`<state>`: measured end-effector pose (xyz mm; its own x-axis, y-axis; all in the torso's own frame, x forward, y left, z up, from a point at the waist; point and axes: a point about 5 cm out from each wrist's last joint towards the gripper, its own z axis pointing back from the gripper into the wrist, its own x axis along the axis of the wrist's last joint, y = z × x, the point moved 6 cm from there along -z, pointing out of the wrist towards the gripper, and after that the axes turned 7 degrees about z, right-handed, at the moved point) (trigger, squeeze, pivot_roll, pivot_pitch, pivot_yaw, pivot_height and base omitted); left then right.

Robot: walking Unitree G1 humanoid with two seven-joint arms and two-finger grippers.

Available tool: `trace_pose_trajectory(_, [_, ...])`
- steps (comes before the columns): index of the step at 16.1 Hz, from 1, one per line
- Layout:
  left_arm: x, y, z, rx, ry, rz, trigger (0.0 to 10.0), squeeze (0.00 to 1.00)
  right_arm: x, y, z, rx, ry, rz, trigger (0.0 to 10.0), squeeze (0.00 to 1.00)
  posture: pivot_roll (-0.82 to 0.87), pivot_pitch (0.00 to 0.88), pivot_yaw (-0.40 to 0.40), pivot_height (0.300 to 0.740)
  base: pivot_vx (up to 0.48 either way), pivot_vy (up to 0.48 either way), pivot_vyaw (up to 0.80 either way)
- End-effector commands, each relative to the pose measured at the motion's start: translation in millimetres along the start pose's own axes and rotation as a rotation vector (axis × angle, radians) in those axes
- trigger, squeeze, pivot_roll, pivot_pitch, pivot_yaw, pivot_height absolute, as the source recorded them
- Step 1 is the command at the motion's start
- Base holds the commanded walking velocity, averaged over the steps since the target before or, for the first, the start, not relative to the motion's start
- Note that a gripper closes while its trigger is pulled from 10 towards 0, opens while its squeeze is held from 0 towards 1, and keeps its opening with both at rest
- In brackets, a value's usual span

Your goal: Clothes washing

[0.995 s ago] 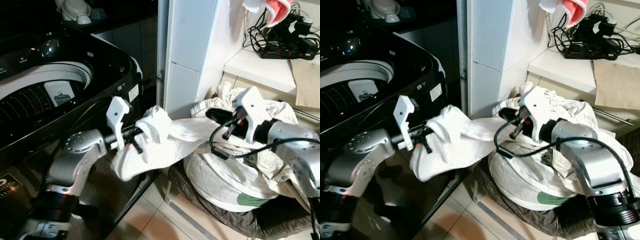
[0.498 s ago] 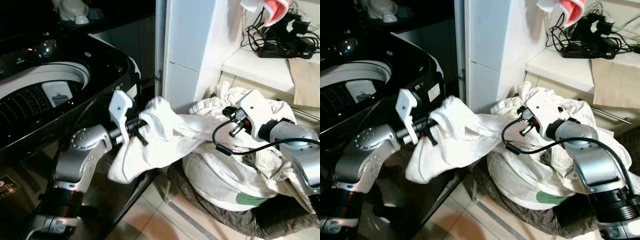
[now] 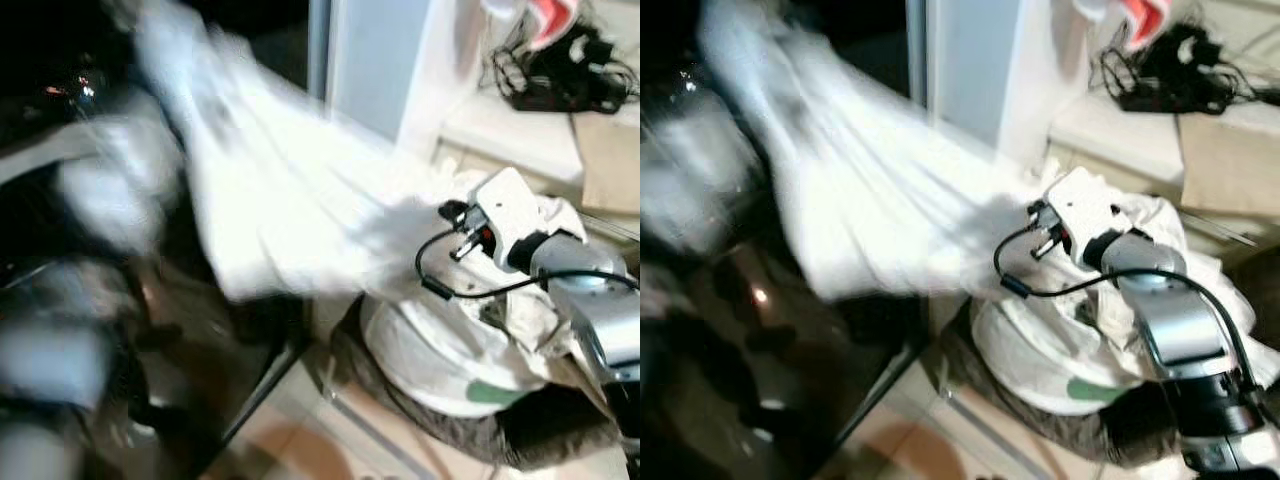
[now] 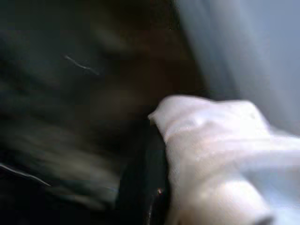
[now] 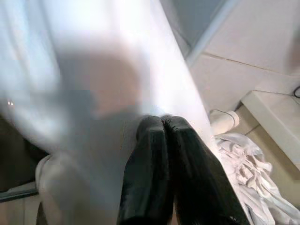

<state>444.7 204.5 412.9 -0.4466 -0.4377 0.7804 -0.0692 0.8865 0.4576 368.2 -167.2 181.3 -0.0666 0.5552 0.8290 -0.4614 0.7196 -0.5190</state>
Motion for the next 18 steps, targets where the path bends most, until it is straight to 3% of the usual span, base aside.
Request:
trace_pose_trajectory(1, [66.7, 48.7, -1.9, 0.205, -0.202, -0.177, 0.0, 0.00, 6.5, -10.1, -0.4, -0.040, -0.019, 0.009, 10.0, 0.00, -0.06, 0.000, 0.000, 0.740, 0.000, 0.000, 0.00])
trace_pose_trajectory(2, [126.8, 85.5, 2.7, 0.372, -0.323, -0.383, 0.0, 0.00, 11.1, -12.8, -0.8, -0.063, -0.037, -0.001, 10.0, 0.00, -0.06, 0.000, 0.023, 0.740, 0.000, 0.000, 0.00])
trace_pose_trajectory(4, [148.7, 99.5, 3.1, 0.441, -0.327, -0.520, 0.0, 0.00, 13.0, -12.0, 0.8, -0.075, -0.044, -0.006, 10.0, 0.00, -0.06, 0.000, 0.041, 0.740, 0.000, 0.000, 0.00])
trace_pose_trajectory(5, [149.7, 100.6, 2.4, 0.453, -0.332, -0.529, 0.0, 0.00, 12.8, -11.6, 1.1, -0.077, -0.044, -0.005, 10.0, 0.00, -0.06, 0.000, 0.041, 0.740, 0.000, 0.000, 0.00])
trace_pose_trajectory(8, [89.7, 56.5, -17.7, 0.295, -0.201, -0.538, 0.0, 0.00, 7.1, -6.8, 2.2, -0.082, -0.032, -0.013, 10.0, 0.00, -0.07, 0.000, 0.046, 0.740, 0.000, 0.000, 0.00])
trace_pose_trajectory(9, [42.5, 29.8, -22.8, 0.169, -0.055, -0.511, 0.0, 0.00, 6.1, -4.0, 1.1, -0.072, -0.027, -0.010, 10.0, 0.00, -0.07, 0.000, 0.044, 0.740, 0.000, 0.000, 0.00])
trace_pose_trajectory(10, [18.9, 17.4, -22.2, 0.106, 0.021, -0.489, 0.0, 0.00, 5.9, -2.0, 0.4, -0.063, -0.026, -0.008, 10.0, 0.00, -0.07, 0.000, 0.040, 0.740, 0.000, 0.000, 0.00])
trace_pose_trajectory(11, [-20.5, -1.6, -16.8, 0.007, 0.152, -0.431, 0.0, 0.00, 5.3, 2.0, -1.0, -0.046, -0.021, -0.002, 10.0, 0.00, -0.07, 0.000, 0.039, 0.740, 0.000, 0.000, 0.00])
trace_pose_trajectory(12, [-45.6, -10.6, -10.2, -0.036, 0.238, -0.386, 0.0, 0.00, 4.8, 5.0, -1.8, -0.036, -0.019, 0.002, 10.0, 0.00, -0.07, 0.000, 0.039, 0.740, 0.000, 0.000, 0.00])
trace_pose_trajectory(13, [-91.4, -22.6, 7.6, -0.102, 0.411, -0.352, 0.0, 0.00, 4.7, 10.9, -3.1, -0.016, -0.016, 0.004, 10.0, 0.00, -0.07, 0.000, 0.040, 0.740, 0.000, 0.000, 0.00])
trace_pose_trajectory(14, [-106.2, -25.2, 15.1, -0.111, 0.467, -0.332, 0.0, 0.00, 4.6, 13.6, -3.3, -0.007, -0.015, 0.006, 10.0, 0.00, -0.07, 0.000, 0.040, 0.740, 0.000, 0.000, 0.00])
trace_pose_trajectory(16, [-150.4, -32.3, 43.0, -0.163, 0.668, -0.292, 0.0, 0.00, 1.5, 23.6, -3.5, 0.035, 0.000, 0.015, 10.0, 0.00, -0.07, 0.000, 0.036, 0.740, 0.000, 0.000, 0.00])
trace_pose_trajectory(17, [-155.8, -33.4, 47.4, -0.169, 0.702, -0.254, 10.0, 0.00, 1.5, 26.9, -3.5, 0.052, 0.003, 0.016, 10.0, 0.00, -0.07, 0.000, 0.036, 0.740, 0.000, 0.000, 0.00])
trace_pose_trajectory(18, [-162.1, -38.1, 53.7, -0.208, 0.753, -0.196, 10.0, 1.00, 2.3, 31.5, -3.2, 0.076, 0.003, 0.016, 10.0, 0.00, -0.07, 0.000, 0.038, 0.740, 0.000, 0.000, 0.00])
